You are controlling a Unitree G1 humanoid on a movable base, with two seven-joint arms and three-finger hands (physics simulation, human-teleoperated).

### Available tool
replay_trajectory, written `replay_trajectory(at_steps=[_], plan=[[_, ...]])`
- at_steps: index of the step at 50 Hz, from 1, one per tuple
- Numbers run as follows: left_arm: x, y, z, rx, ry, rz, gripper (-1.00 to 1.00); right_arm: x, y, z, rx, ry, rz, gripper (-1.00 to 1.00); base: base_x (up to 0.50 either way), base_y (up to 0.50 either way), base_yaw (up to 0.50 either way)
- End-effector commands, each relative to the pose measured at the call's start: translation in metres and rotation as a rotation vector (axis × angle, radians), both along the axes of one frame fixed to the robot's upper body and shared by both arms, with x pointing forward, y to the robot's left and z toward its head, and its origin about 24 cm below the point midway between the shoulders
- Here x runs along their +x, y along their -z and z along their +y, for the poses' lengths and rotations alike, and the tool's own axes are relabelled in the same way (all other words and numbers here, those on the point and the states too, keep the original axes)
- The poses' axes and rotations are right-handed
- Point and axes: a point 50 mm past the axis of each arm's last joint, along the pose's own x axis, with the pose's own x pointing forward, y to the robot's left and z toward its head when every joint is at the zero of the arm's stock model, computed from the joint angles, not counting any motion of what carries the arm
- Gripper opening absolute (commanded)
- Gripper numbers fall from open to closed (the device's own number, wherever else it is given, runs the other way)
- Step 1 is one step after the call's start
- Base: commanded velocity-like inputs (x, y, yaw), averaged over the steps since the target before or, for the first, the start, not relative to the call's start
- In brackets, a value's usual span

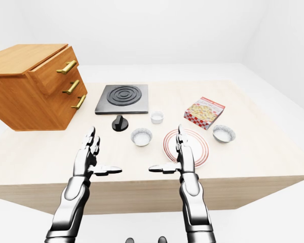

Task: Pick the akita bowl next to the plate and place it on the plate.

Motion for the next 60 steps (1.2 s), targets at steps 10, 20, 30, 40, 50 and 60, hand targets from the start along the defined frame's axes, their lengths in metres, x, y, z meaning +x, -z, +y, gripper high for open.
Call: replay_trajectory(at_steps=[10, 20, 30, 40, 50, 60], plan=[[-0.0012, 0.0004, 0.0069, 0.001, 0.0, -0.001, 1.0, -0.0015, 0.0008, -0.0064, -0.003, -0.002, -0.002, 1.0, 0.0, 0.0, 0.0], [-0.0009, -0.0003, 0.0068, 0.001, 0.0, -0.002, 1.0, -0.001, 0.0005, -0.0064, -0.005, 0.0, -0.002, 1.0, 0.0, 0.0, 0.0], [-0.001, -0.0002, 0.0066, 0.003, 0.0, 0.0, 1.0, -0.0013, -0.0002, -0.007, 0.019, -0.001, 0.0, 1.0, 0.0, 0.0, 0.0], [-0.0006, 0.0015, 0.0069, 0.005, 0.001, 0.001, 1.0, -0.0011, -0.0008, -0.007, 0.029, -0.005, -0.002, 1.0, 0.0, -0.07, 0.0], [-0.0001, 0.0027, 0.0073, 0.005, 0.0, 0.001, 1.0, -0.0005, -0.0018, -0.0071, 0.037, -0.003, -0.002, 1.0, -0.01, -0.22, 0.0], [-0.0002, 0.003, 0.0071, 0.005, 0.0, 0.001, 1.0, -0.0003, -0.0003, -0.0078, 0.038, -0.002, -0.002, 1.0, -0.08, -0.38, 0.0]])
